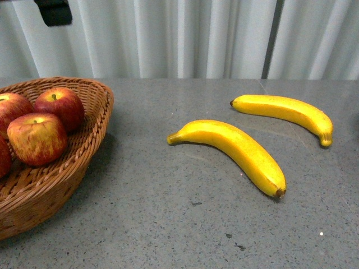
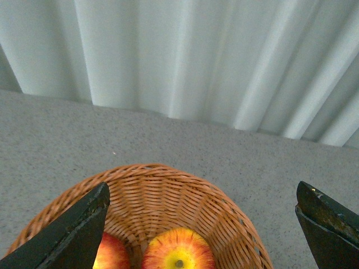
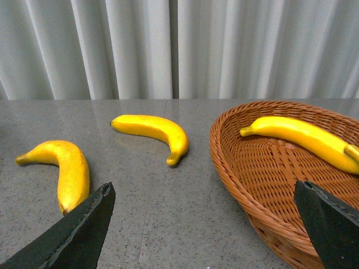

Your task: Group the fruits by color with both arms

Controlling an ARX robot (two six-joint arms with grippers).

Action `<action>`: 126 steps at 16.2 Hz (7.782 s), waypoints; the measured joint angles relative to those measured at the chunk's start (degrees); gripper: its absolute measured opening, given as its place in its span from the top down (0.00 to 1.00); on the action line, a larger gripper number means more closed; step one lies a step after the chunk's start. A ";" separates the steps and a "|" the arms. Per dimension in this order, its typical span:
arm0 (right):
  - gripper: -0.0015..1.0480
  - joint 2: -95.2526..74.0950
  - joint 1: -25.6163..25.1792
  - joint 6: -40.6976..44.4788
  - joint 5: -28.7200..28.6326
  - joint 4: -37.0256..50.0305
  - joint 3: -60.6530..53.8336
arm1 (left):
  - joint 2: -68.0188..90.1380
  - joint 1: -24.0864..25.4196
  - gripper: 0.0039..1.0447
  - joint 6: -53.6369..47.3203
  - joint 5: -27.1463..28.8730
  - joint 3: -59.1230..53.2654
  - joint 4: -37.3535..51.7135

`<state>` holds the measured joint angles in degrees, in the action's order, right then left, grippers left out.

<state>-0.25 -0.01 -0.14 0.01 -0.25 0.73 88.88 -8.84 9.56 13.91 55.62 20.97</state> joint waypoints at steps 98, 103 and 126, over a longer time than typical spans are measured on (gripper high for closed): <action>0.65 -85.85 -35.50 25.90 -31.63 0.85 50.71 | -88.37 8.79 0.06 -9.62 -13.90 -54.73 -21.20; 0.08 -82.40 -31.76 23.93 -33.92 0.55 52.59 | -88.37 8.79 0.06 -9.60 -13.90 -54.73 -21.20; 0.06 -124.58 -1.49 33.03 -30.97 -10.03 89.64 | -88.37 8.79 0.06 -9.60 -13.90 -54.73 -21.20</action>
<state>-124.84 -1.50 32.88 -30.96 -10.28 90.37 0.51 -0.05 -0.03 0.01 0.89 -0.23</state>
